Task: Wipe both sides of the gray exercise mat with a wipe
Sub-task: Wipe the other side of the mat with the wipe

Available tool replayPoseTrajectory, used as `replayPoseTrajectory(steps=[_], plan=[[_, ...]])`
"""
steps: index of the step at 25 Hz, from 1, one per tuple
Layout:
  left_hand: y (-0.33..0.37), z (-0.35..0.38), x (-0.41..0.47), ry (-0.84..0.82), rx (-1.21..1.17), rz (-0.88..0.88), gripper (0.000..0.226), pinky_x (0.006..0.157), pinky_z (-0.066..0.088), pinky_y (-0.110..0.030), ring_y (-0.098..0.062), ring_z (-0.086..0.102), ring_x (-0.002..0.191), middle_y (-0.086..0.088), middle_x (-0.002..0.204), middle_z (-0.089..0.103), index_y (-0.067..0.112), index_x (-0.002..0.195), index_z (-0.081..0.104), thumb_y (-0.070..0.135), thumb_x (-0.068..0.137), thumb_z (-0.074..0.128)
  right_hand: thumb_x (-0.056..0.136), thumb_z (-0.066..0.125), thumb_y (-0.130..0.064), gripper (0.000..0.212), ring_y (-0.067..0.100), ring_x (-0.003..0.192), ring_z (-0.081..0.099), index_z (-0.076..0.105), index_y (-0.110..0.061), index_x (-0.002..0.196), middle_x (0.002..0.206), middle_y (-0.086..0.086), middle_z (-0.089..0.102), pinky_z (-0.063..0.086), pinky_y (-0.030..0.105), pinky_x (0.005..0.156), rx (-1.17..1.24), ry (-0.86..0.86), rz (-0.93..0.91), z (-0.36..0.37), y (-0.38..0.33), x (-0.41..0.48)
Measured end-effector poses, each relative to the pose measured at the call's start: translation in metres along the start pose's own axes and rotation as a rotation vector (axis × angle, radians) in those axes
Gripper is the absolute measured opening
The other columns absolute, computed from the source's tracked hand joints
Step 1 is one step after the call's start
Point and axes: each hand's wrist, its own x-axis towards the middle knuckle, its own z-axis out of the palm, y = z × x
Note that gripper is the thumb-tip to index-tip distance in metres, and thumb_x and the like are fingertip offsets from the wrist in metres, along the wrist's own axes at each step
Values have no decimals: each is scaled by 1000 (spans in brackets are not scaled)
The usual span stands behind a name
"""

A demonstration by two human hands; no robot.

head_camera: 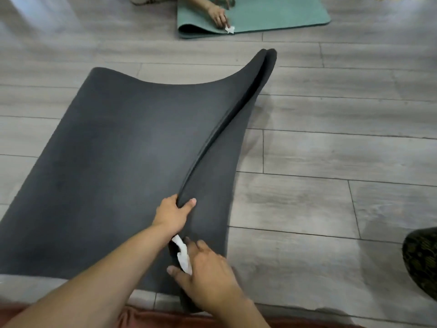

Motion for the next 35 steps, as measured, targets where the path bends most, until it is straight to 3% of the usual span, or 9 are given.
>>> replayPoseTrajectory(steps=[2,4,7,11,20,25,30,32,35], plan=[[-18,-15,8,76,-157,-51,25,97,56,-42,-26,71,103,-7,109,76,12,110,72,32,95,71,95,39,-58,58,14,129,47,25,-40,148,143,-13,46,40,34,104,213,85,43,-6,6,-1],[-30,-30,12,81,-253,-134,24,91,58,-41,-28,71,100,-9,106,74,9,110,70,29,98,68,99,38,-45,60,15,124,51,10,-44,152,143,-16,48,44,34,100,256,198,118,-9,20,8],[-60,-54,14,106,-339,-231,32,89,59,-44,-31,70,100,-12,109,73,6,117,67,33,100,63,97,39,-31,74,21,111,56,-10,-45,151,138,-7,52,46,35,89,137,43,143,-2,11,34],[-93,-90,16,139,-373,-294,37,90,59,-48,-33,71,98,-13,108,73,5,120,67,36,102,60,95,39,-33,66,27,124,50,7,-46,151,142,3,43,42,40,103,-34,-68,79,26,-24,59],[-126,-144,25,126,-346,-176,24,89,54,-37,-22,67,104,-2,112,70,16,116,64,34,104,54,88,48,-28,58,7,102,55,33,-54,138,108,-19,45,48,24,85,48,93,70,67,-59,65],[-121,-192,34,148,-112,10,15,101,43,-36,-18,56,112,10,115,60,26,110,53,40,105,49,92,50,-29,66,10,108,56,19,-56,143,127,-17,50,44,23,79,131,271,262,64,-77,81],[-114,-239,36,204,24,131,31,89,42,-34,-27,59,114,12,109,62,24,132,53,38,104,50,95,48,-33,68,8,106,54,8,-66,139,125,-12,44,39,16,79,84,86,245,66,-105,105],[-117,-255,40,255,104,162,39,86,44,-38,-34,60,116,2,116,67,20,139,49,37,104,50,94,53,-33,60,7,112,53,20,-67,132,122,-14,46,37,13,79,84,233,213,59,-118,116],[-131,-279,55,306,215,201,38,84,49,-44,-39,62,113,-8,120,68,17,134,48,40,104,47,86,64,-52,64,16,121,47,35,-40,141,131,-5,44,40,28,92,239,520,442,52,-106,146]])
